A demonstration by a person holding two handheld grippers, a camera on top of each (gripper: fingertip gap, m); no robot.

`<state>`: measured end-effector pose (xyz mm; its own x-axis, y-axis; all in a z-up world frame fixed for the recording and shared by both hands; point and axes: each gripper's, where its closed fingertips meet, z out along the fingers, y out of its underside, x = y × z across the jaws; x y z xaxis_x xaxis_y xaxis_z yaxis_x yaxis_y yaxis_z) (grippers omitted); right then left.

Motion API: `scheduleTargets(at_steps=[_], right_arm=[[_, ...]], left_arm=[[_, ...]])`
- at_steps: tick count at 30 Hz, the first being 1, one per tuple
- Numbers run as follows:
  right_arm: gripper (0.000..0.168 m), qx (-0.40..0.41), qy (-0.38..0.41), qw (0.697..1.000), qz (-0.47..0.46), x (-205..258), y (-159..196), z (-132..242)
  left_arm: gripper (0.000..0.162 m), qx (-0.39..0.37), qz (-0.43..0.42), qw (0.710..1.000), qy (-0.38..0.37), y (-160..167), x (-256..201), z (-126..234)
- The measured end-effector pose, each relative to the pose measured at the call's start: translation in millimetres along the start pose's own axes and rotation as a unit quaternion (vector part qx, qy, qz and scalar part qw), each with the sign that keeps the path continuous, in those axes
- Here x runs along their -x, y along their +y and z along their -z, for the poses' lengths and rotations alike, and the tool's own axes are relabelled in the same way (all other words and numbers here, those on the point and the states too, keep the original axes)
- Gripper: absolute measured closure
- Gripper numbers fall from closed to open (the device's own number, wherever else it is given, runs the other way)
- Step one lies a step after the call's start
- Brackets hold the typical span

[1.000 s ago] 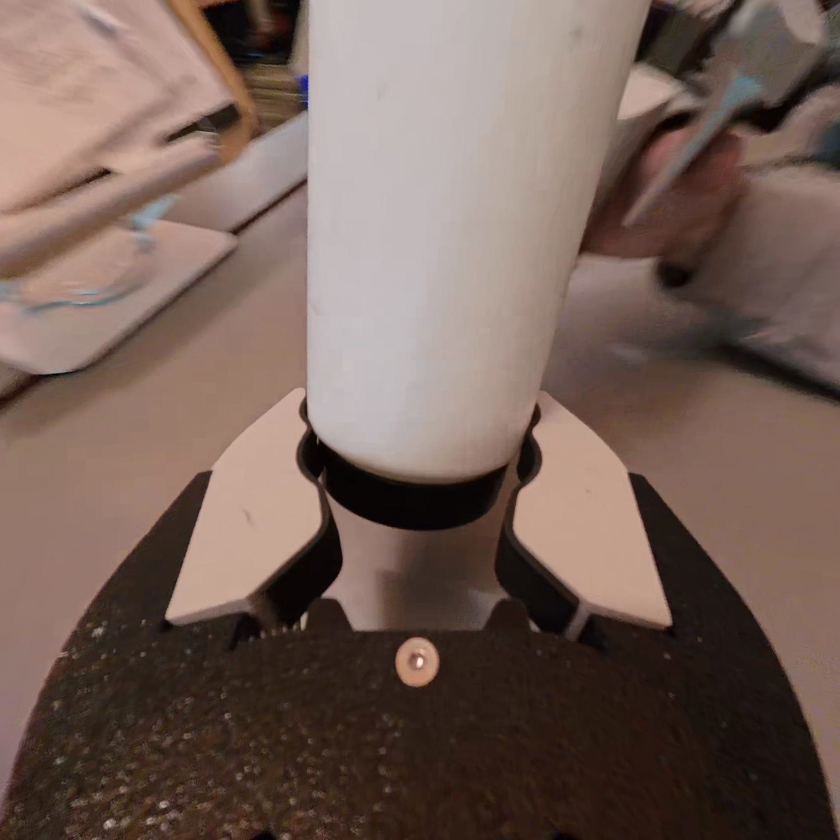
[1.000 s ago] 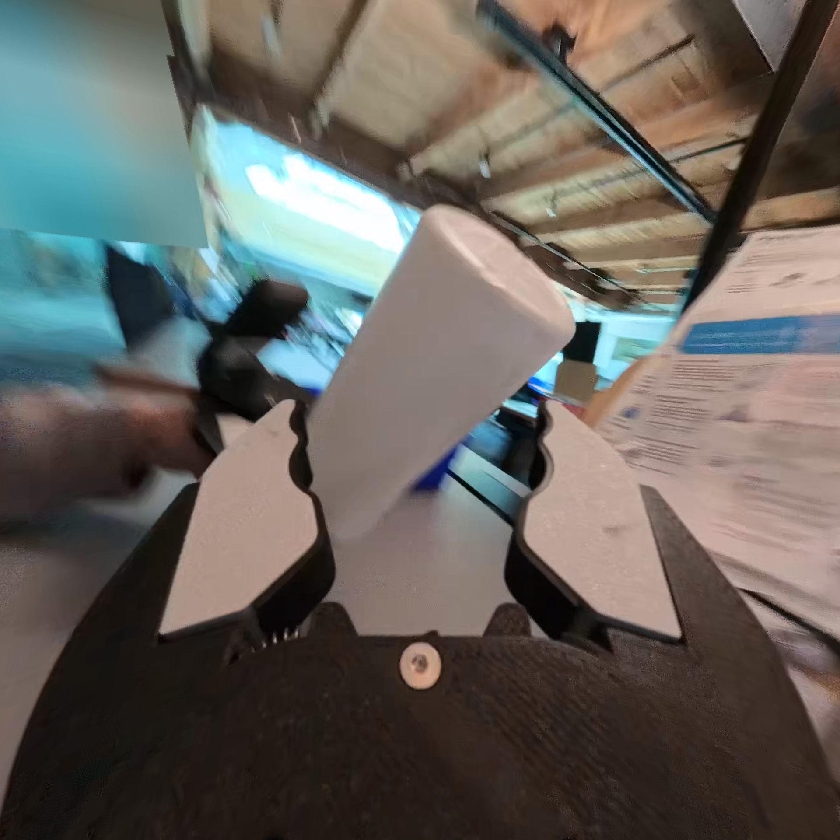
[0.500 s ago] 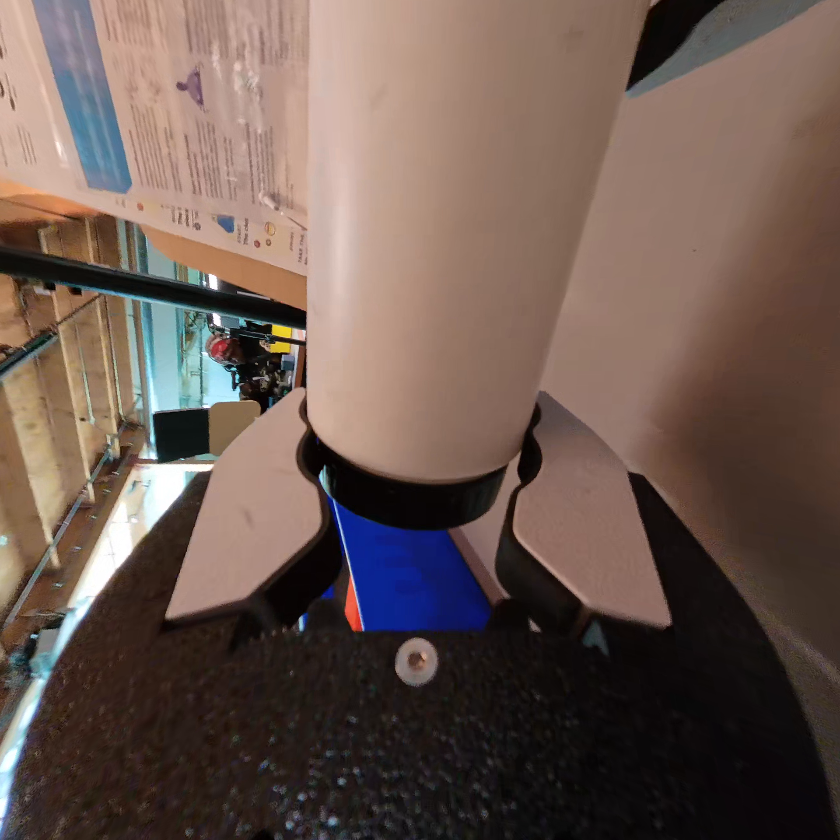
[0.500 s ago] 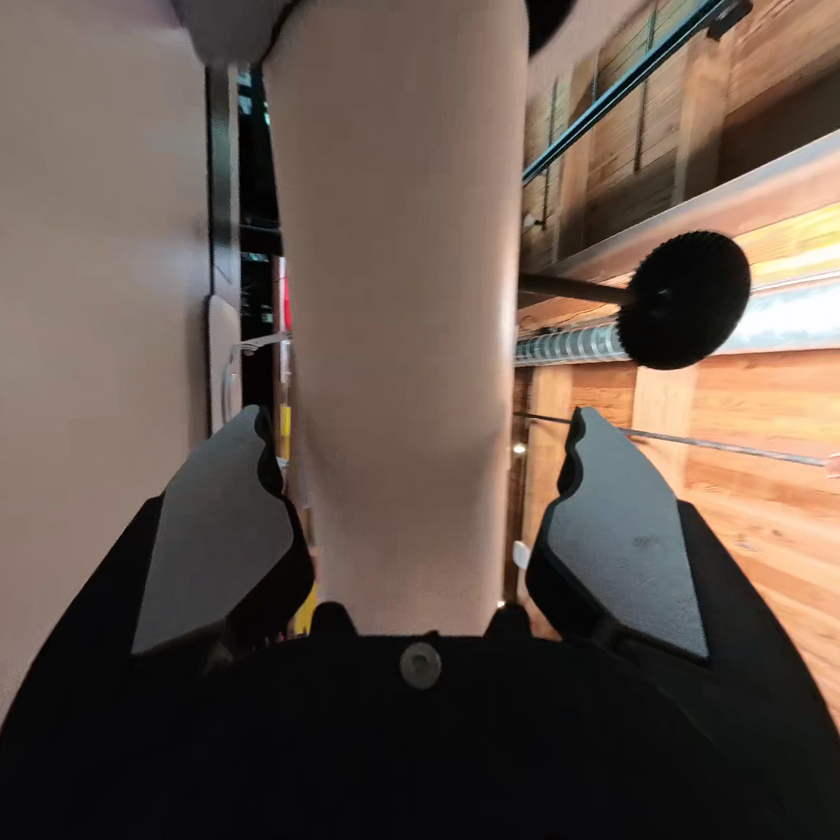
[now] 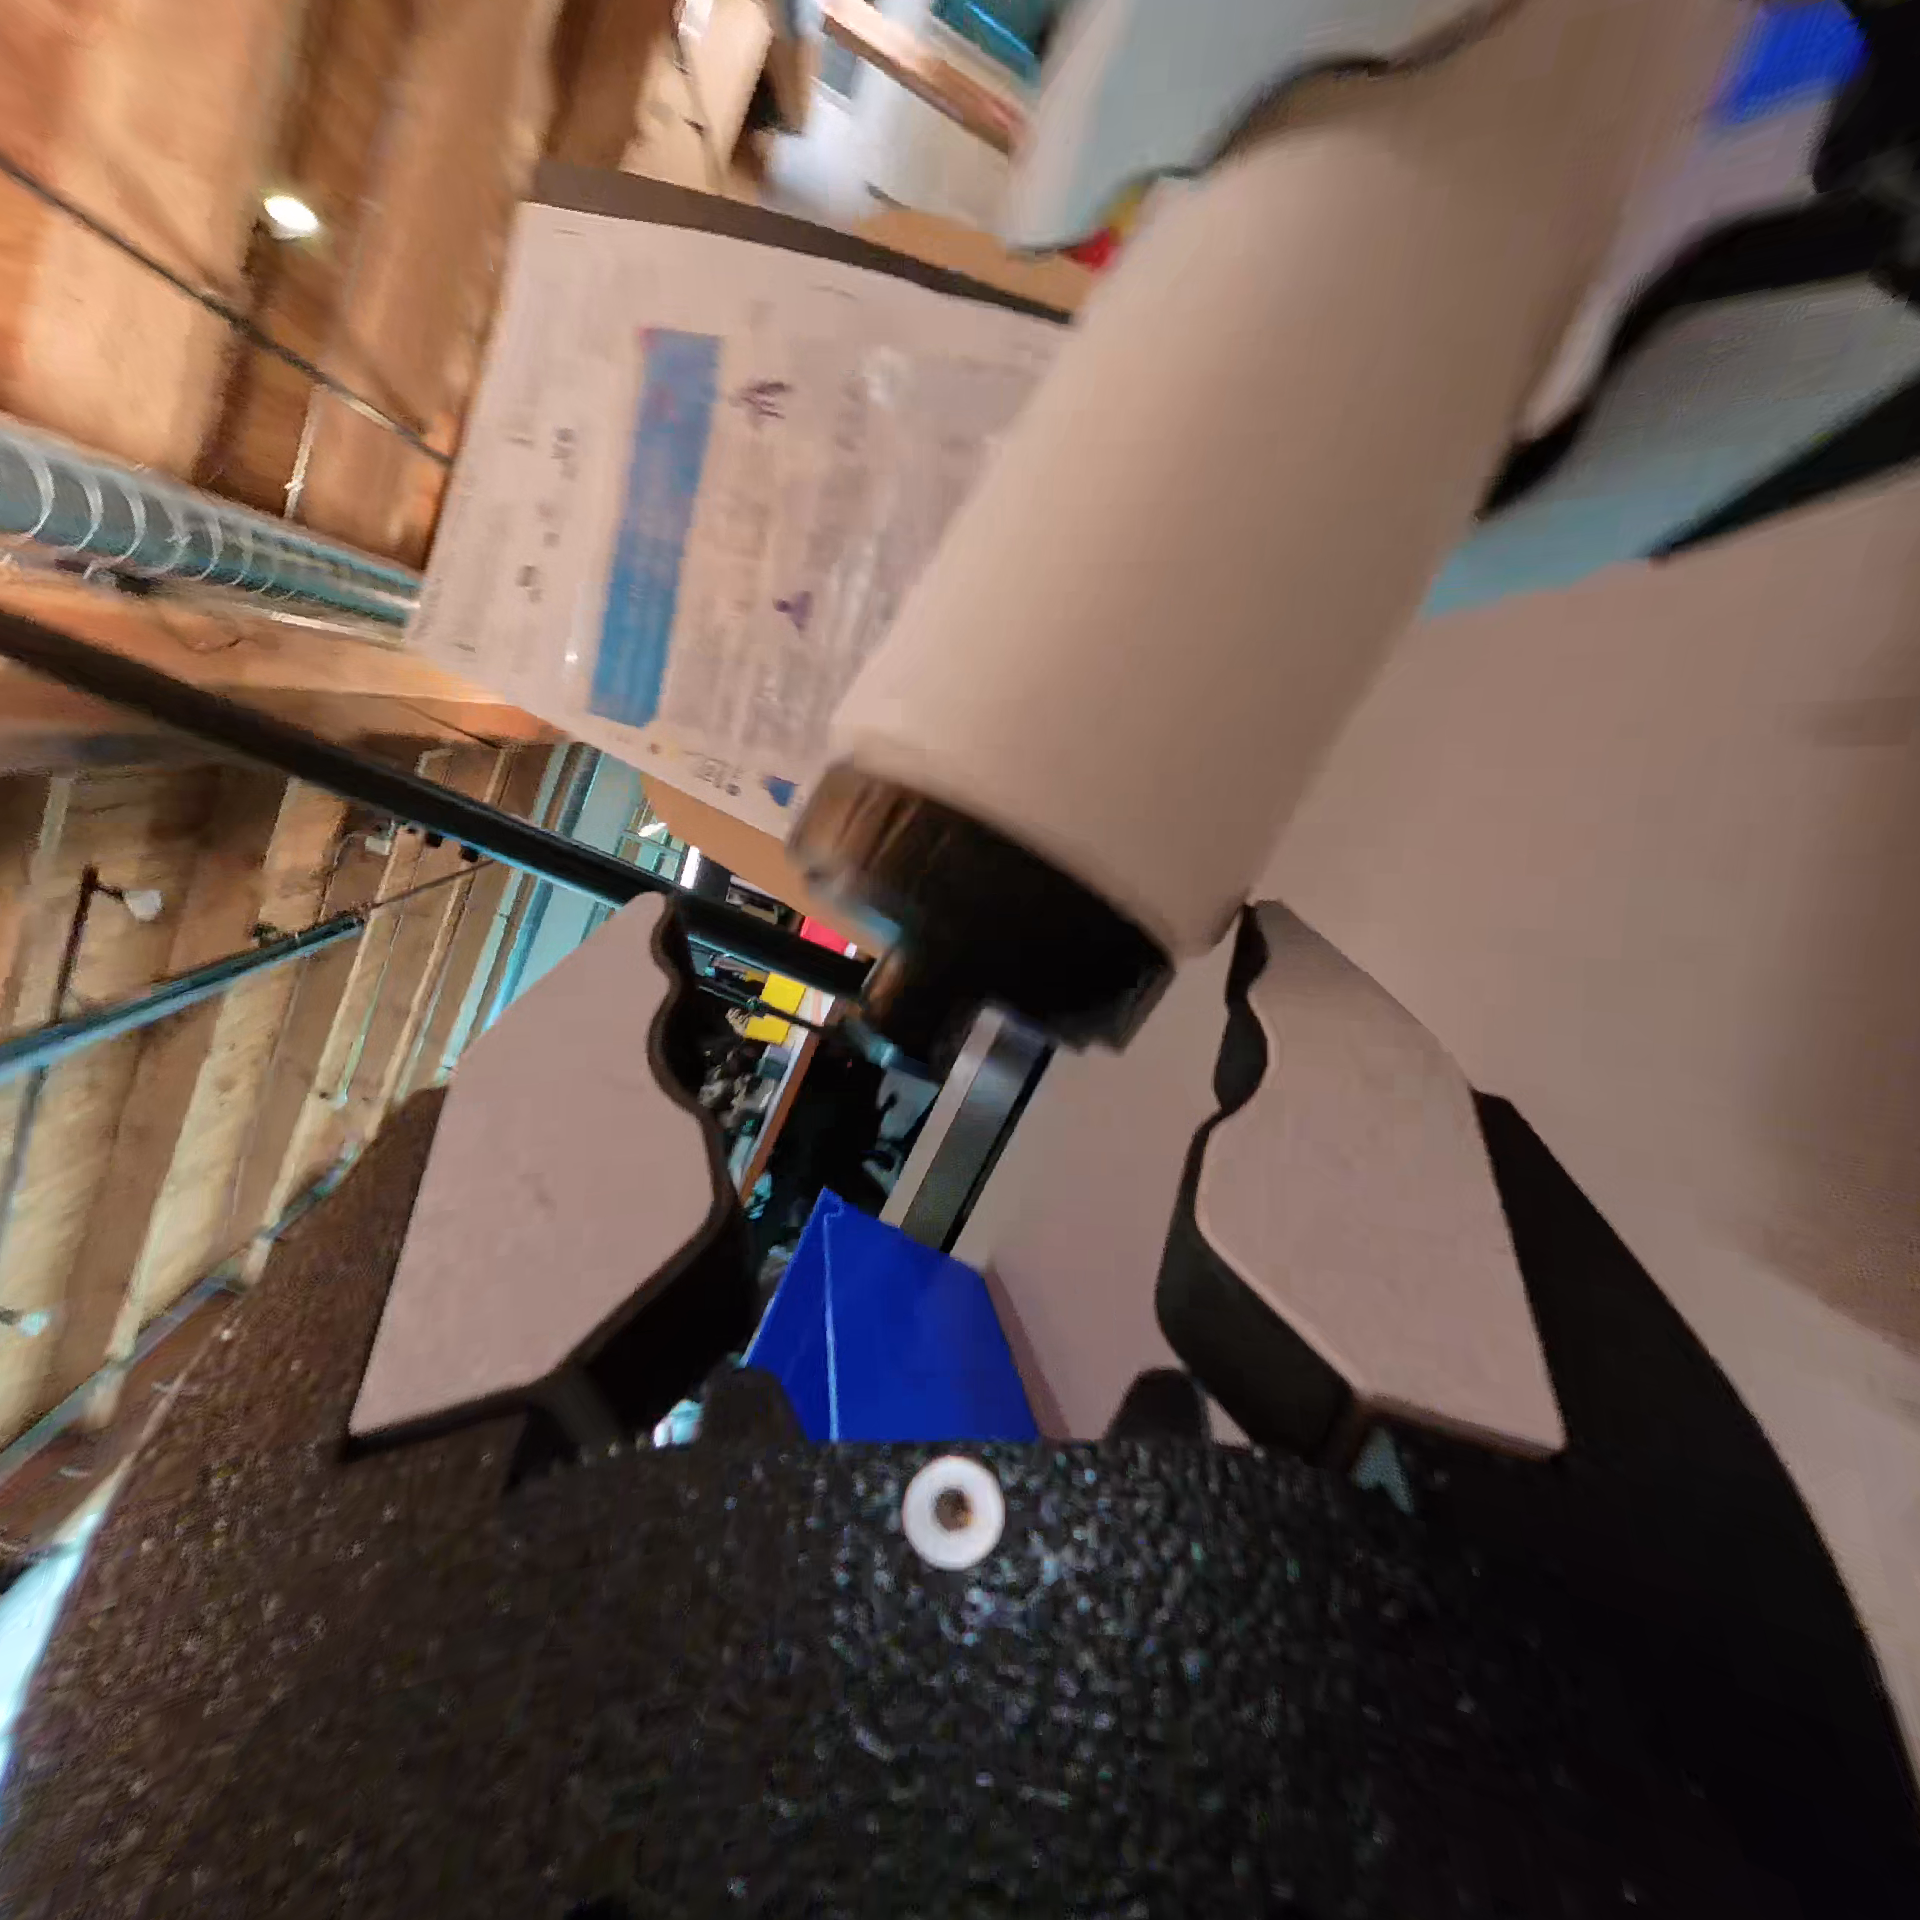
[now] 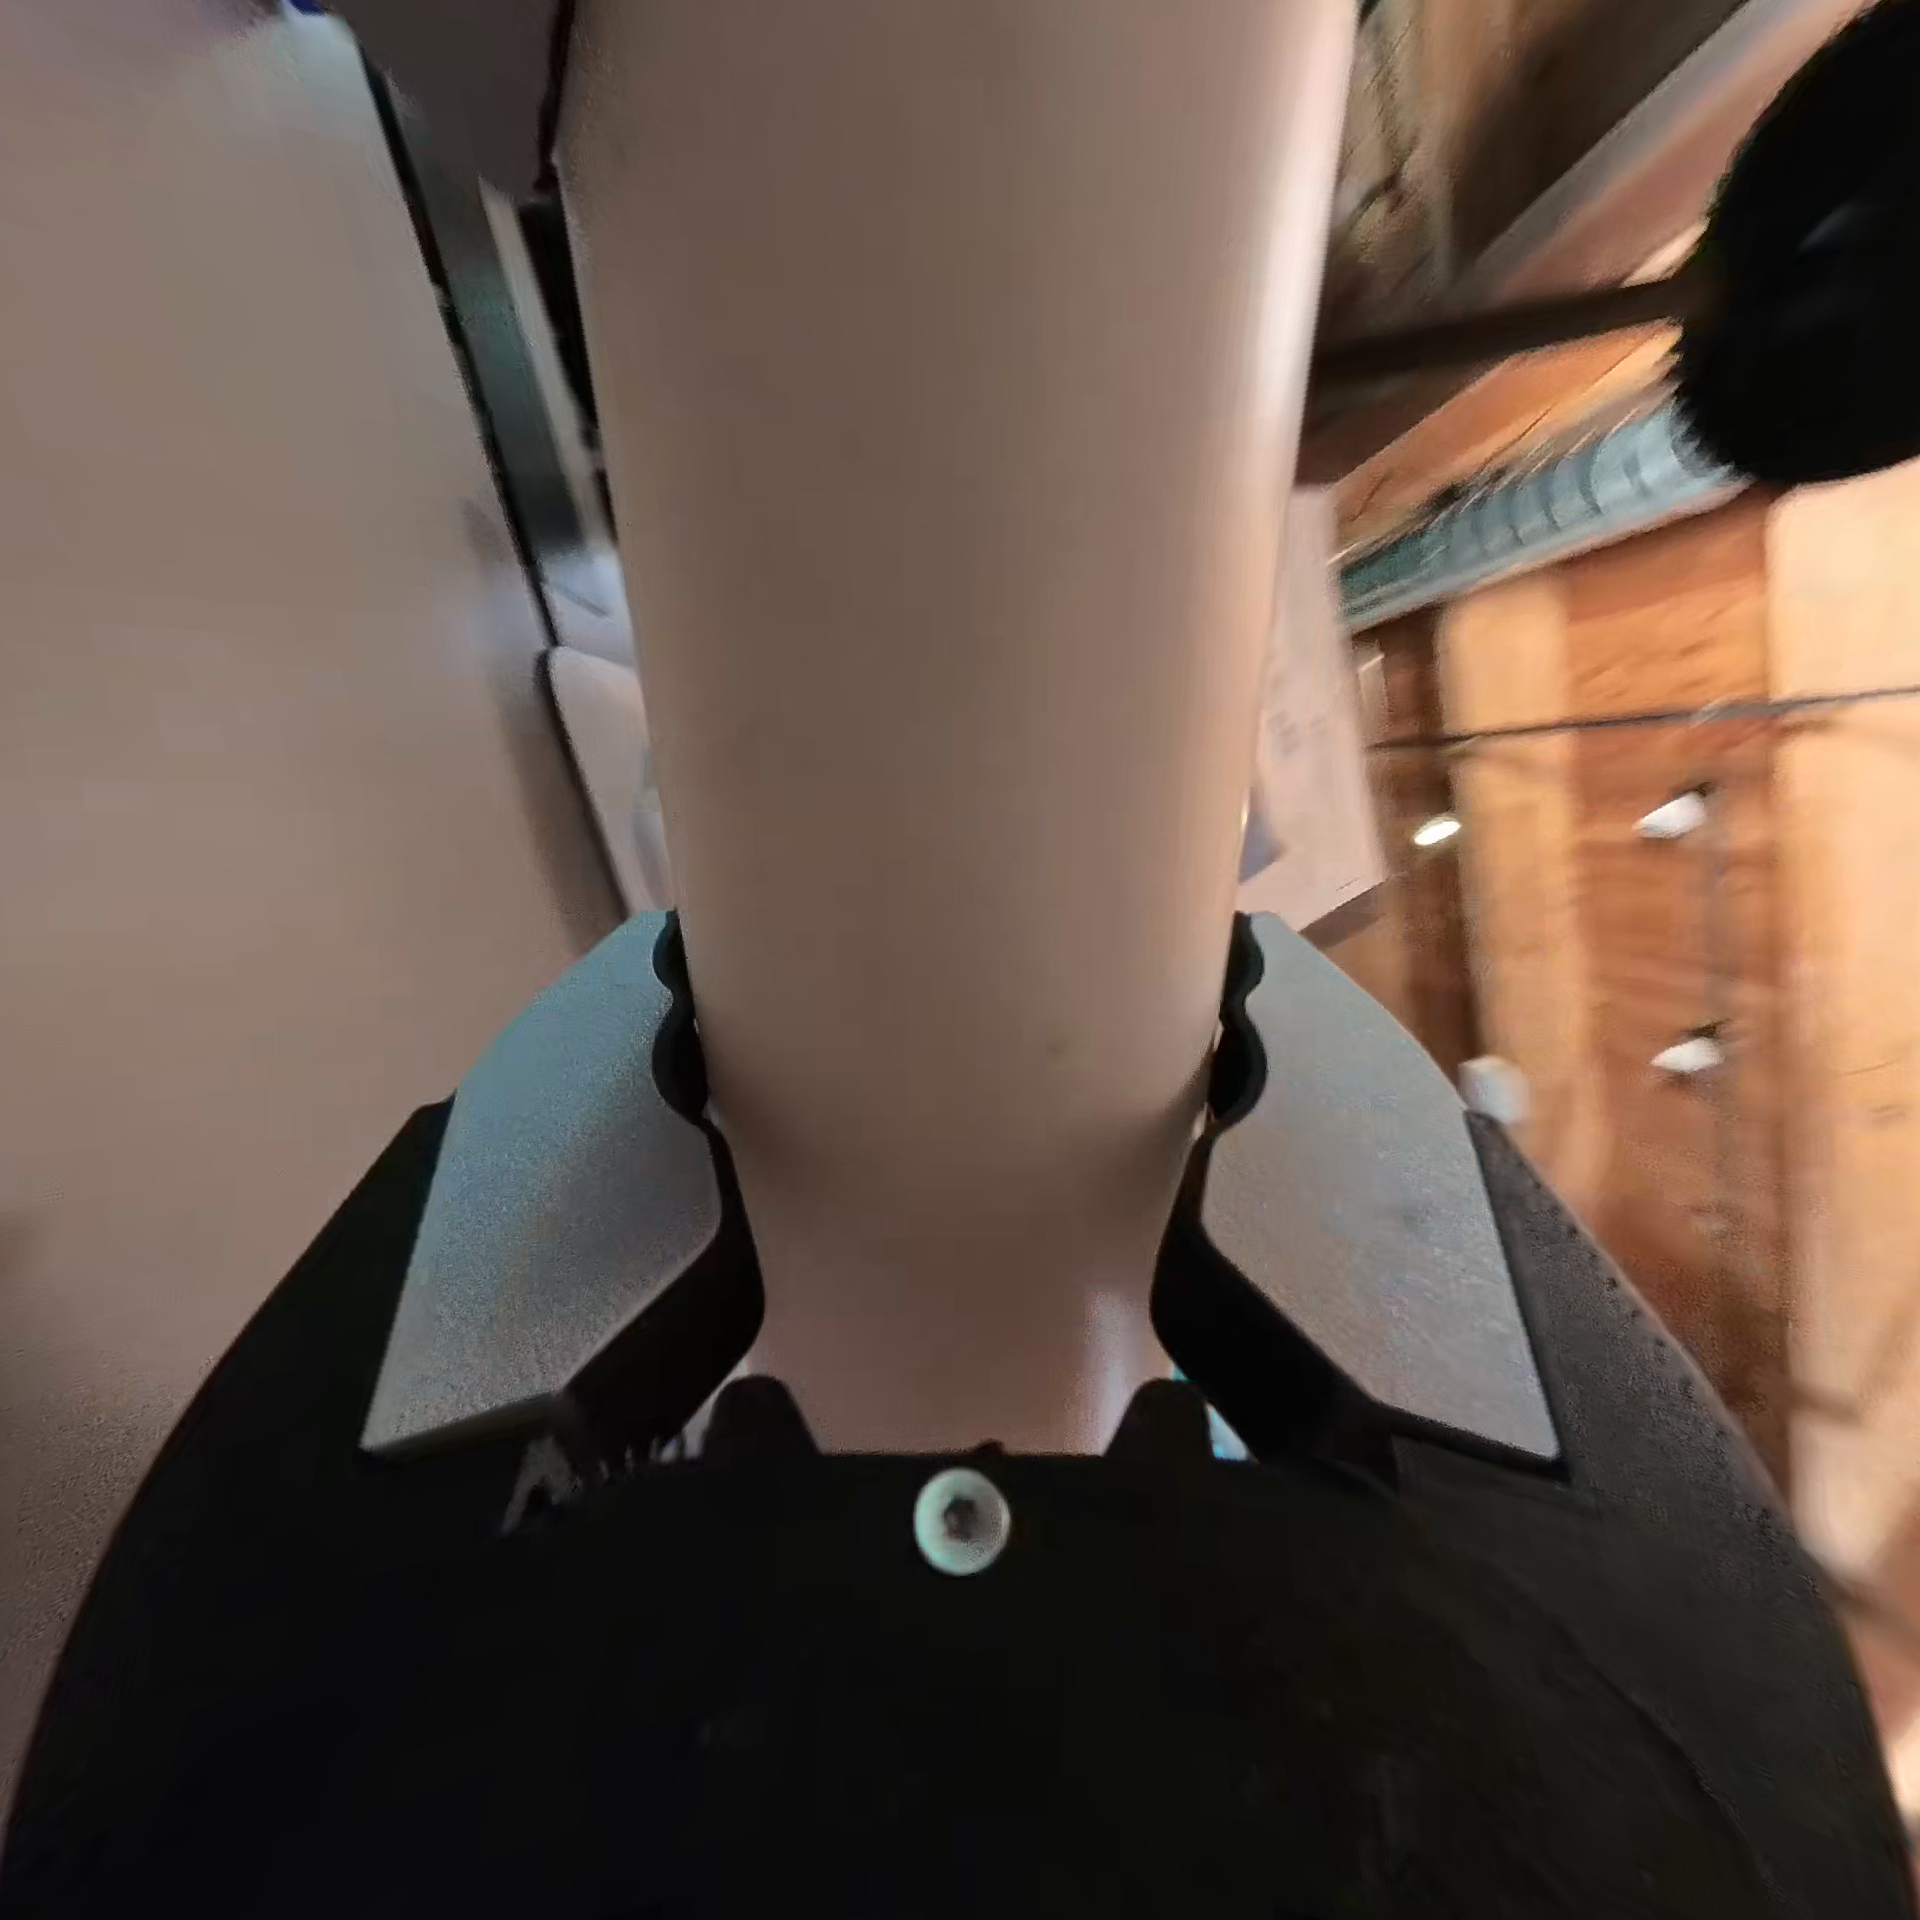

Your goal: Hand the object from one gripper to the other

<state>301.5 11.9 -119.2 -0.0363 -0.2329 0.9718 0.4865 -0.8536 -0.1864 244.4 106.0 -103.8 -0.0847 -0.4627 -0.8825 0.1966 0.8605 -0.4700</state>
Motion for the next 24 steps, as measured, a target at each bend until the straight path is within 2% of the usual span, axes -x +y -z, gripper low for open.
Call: scheduleTargets(at_steps=[1,4,7,9,11,14,18,19,22,24], right_arm=[[0.071,0.012,-0.024,0.999,-0.043,3,8,-1],[0.072,0.021,-0.062,0.984,-0.164,1,25,1],[0.072,0.023,-0.083,0.947,-0.309,-27,37,9],[0.071,0.019,-0.098,0.906,-0.41,-50,48,20],[0.071,0.025,-0.077,0.862,-0.501,-75,71,30],[0.071,0.097,-0.096,0.789,-0.599,-87,124,37],[0.071,0.252,-0.15,0.719,-0.63,-76,207,38],[0.071,0.295,-0.173,0.692,-0.636,-67,225,40],[0.071,0.374,-0.225,0.628,-0.644,-41,265,40],[0.071,0.422,-0.27,0.571,-0.651,-9,281,44]], left_arm=[[0.062,-0.021,0.04,0.999,-0.011,-4,8,2],[0.069,-0.095,0.153,0.983,-0.029,-10,27,9],[0.077,-0.101,0.183,0.977,-0.042,3,31,6],[0.079,-0.075,0.171,0.982,-0.036,15,25,0],[0.081,-0.057,0.161,0.985,-0.027,21,18,-4],[0.083,-0.028,0.141,0.99,-0.012,32,8,-10],[0.085,-0.013,0.139,0.99,0.005,38,0,-13],[0.086,-0.012,0.141,0.99,0.008,38,-1,-13],[0.088,-0.009,0.141,0.99,0.02,39,-5,-14],[0.089,-0.004,0.133,0.991,0.022,40,-7,-15]])
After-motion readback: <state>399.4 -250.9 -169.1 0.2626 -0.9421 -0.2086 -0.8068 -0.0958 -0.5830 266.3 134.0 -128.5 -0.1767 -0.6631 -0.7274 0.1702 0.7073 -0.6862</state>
